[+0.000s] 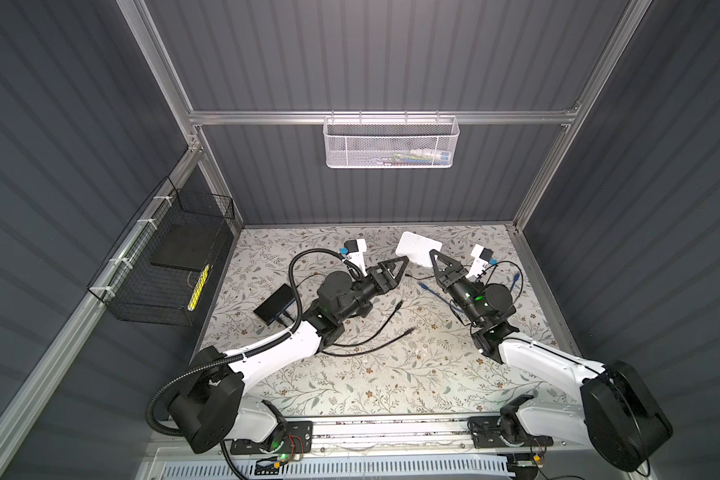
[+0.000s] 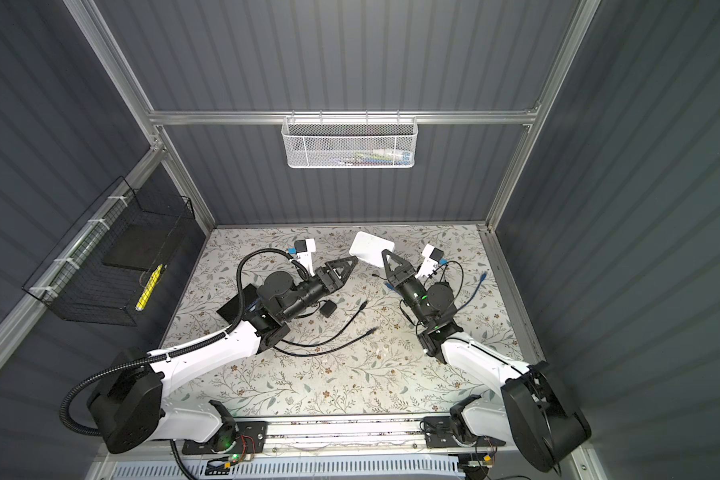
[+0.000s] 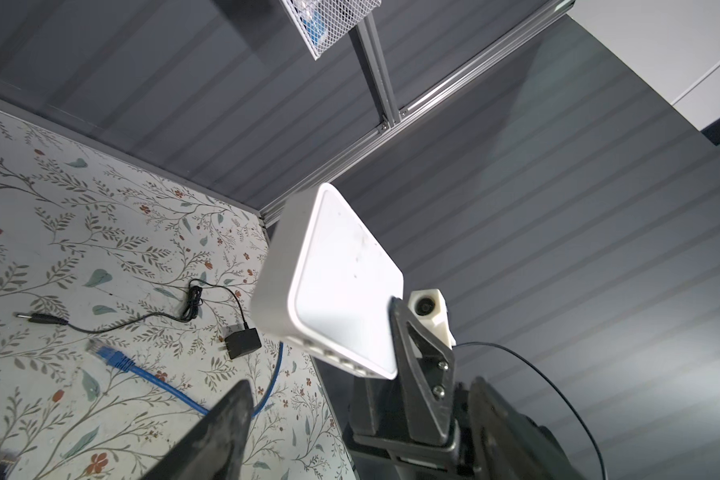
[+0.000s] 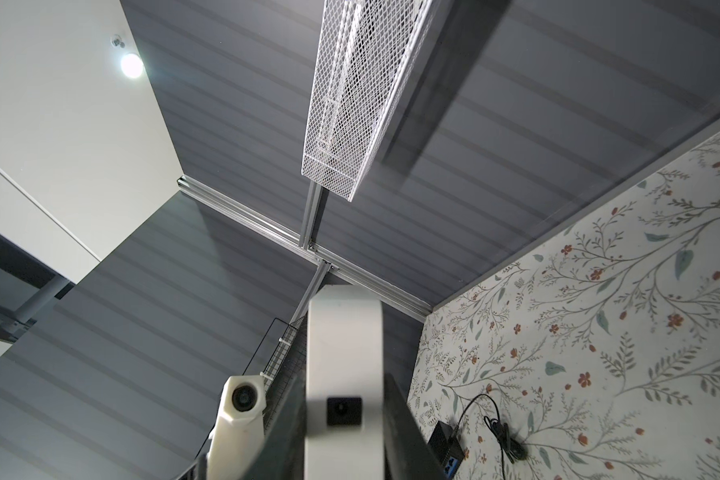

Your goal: Insert the plug into the switch port

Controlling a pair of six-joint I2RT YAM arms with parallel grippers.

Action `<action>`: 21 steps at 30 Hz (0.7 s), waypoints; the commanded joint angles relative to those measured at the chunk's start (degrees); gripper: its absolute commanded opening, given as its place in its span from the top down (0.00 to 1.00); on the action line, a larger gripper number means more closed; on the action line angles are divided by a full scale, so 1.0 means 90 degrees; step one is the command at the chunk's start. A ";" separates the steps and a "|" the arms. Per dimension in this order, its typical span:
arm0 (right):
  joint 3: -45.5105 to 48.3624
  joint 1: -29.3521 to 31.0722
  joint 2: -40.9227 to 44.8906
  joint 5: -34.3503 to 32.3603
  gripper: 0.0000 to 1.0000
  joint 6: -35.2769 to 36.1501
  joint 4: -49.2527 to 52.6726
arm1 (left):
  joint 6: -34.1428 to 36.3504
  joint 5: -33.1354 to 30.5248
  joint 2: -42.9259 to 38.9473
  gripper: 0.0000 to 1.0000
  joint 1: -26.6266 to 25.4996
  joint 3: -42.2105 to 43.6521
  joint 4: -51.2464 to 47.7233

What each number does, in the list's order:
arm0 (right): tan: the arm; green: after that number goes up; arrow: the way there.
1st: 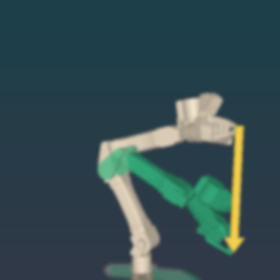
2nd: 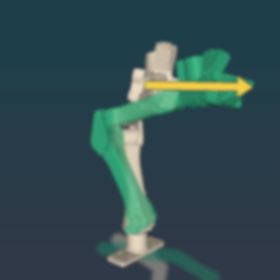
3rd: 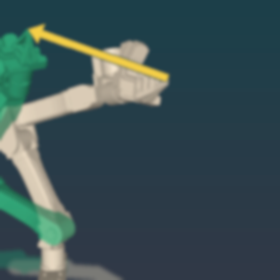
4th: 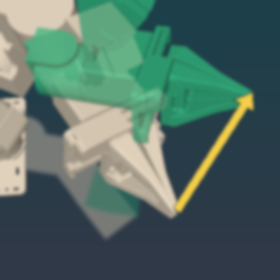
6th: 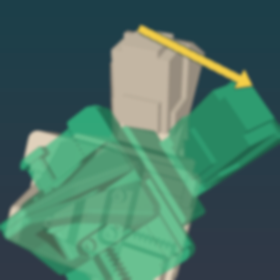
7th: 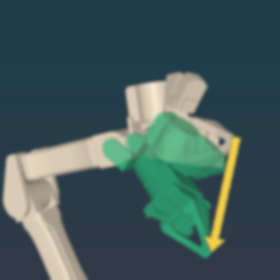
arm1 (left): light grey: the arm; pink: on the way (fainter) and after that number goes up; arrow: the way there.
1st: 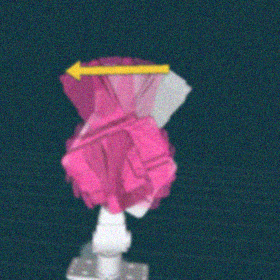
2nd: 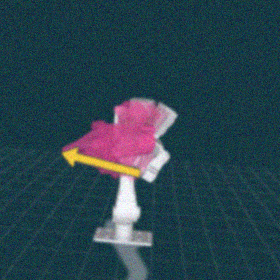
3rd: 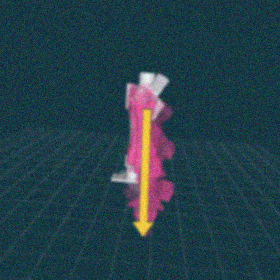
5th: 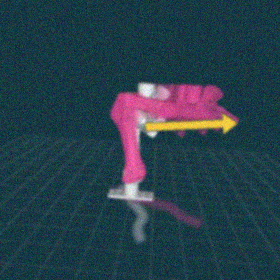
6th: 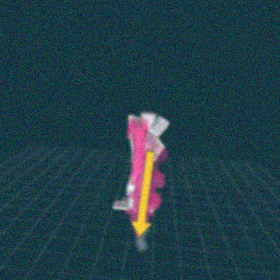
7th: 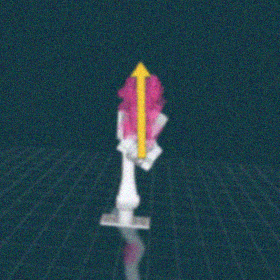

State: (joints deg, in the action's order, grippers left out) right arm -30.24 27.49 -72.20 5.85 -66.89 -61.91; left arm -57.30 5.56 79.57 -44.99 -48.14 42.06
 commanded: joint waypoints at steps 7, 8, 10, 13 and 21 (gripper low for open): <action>-0.0234 0.0261 -0.0346 0.0115 1.00 -0.0203 -0.1217 | -0.0058 -0.0383 0.0392 0.22 -0.0013 -0.0220 0.0631; -0.0198 0.0289 -0.0392 0.0090 1.00 -0.0244 -0.1364 | -0.0050 -0.0384 0.0433 0.22 -0.0017 -0.0283 0.0603; -0.0129 0.0294 -0.0466 0.0024 1.00 -0.0302 -0.1623 | -0.0045 -0.0411 0.0474 0.22 -0.0016 -0.0378 0.0587; -0.0154 0.0294 -0.0435 0.0033 1.00 -0.0291 -0.1467 | -0.0049 -0.0603 0.0478 0.23 -0.0020 -0.0337 0.0746; -0.0164 0.0443 -0.0819 0.0008 1.00 -0.0467 -0.1976 | -0.0157 -0.0667 0.0919 0.30 -0.0078 -0.0613 0.1566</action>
State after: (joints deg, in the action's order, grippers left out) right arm -30.57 30.85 -78.70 5.93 -70.11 -74.70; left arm -58.37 0.01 86.41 -45.23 -51.31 51.88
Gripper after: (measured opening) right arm 0.253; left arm 0.704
